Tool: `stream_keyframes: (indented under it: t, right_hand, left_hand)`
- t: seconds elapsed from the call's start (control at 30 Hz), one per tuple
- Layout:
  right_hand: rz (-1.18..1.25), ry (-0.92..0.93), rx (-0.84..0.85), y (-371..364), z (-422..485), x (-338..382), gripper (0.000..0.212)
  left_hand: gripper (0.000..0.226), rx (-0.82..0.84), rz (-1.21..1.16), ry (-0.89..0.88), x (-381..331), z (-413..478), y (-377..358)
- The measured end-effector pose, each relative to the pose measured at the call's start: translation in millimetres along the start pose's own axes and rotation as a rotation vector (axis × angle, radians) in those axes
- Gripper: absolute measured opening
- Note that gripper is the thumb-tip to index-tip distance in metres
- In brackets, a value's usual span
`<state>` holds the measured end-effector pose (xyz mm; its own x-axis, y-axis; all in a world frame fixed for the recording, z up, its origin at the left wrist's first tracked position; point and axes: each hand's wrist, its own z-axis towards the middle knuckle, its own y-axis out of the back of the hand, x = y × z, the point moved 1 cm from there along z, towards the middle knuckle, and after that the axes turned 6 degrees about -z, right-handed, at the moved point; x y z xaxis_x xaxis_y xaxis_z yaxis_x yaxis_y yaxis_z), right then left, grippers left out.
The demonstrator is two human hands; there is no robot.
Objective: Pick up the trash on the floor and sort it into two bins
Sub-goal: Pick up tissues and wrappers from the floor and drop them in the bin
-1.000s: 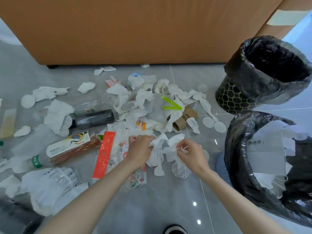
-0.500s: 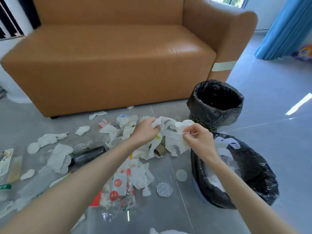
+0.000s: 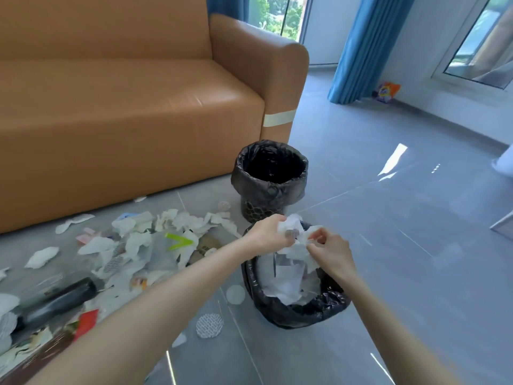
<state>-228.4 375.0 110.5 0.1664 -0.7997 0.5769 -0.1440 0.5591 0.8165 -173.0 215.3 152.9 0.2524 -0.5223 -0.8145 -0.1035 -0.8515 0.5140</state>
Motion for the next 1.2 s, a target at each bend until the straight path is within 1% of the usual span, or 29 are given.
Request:
stream_keyframes:
  t: [0.03, 0.1, 0.17, 0.2, 0.23, 0.37, 0.43, 0.57, 0.73, 0.83, 0.93, 1.07, 1.17, 1.2]
  right_hand:
    - [0.001, -0.03, 0.05, -2, 1, -8, 0.015]
    - [0.017, -0.062, 0.107, -6, 0, -20, 0.022]
    - [0.021, -0.054, 0.087, -5, -1, -25, 0.028]
    - [0.012, -0.042, 0.069, -4, -1, -25, 0.029]
    - [0.006, -0.026, 0.054, -3, -1, -23, 0.03]
    - [0.028, 0.062, 0.049, -2, -3, 2, 0.025]
    - [0.071, 0.118, 0.066, -7, -9, 24, 0.02]
    - [0.143, 0.227, 0.184, -34, -28, 72, 0.019]
    - [0.119, 0.314, 0.351, -97, -49, 111, 0.02]
    - [0.039, 0.347, 0.442, -138, -56, 115, 0.021]
    - [-0.096, 0.338, 0.56, -184, -58, 105, 0.026]
    - [-0.293, 0.291, 0.704, -248, -59, 70, 0.032]
    - [-0.409, 0.245, 0.765, -286, -61, 43, 0.04]
    - [-0.436, 0.222, 0.768, -289, -61, 36, 0.044]
  left_hand:
    - [0.055, 0.054, -0.033, 0.007, 0, 1, -7]
    - [0.05, 0.142, -0.062, -0.006, 3, 3, -17]
    - [0.065, 0.151, -0.101, 0.015, 12, 5, -18]
    - [0.069, 0.131, -0.111, 0.023, 16, 6, -16]
    - [0.067, 0.101, -0.106, 0.016, 19, 8, -14]
    - [0.041, -0.083, -0.111, -0.018, 29, 4, 10]
    - [0.035, -0.157, -0.113, -0.028, 37, -5, 29]
    - [0.032, -0.284, -0.109, 0.034, 70, -28, 71]
    - [0.029, -0.424, -0.201, 0.169, 136, -72, 108]
    - [0.03, -0.484, -0.252, 0.245, 177, -100, 113]
    - [0.029, -0.529, -0.27, 0.304, 219, -126, 108]
    - [0.03, -0.565, -0.27, 0.383, 272, -149, 82]
    - [0.035, -0.587, -0.3, 0.437, 306, -158, 58]
    - [0.038, -0.578, -0.283, 0.447, 310, -158, 51]
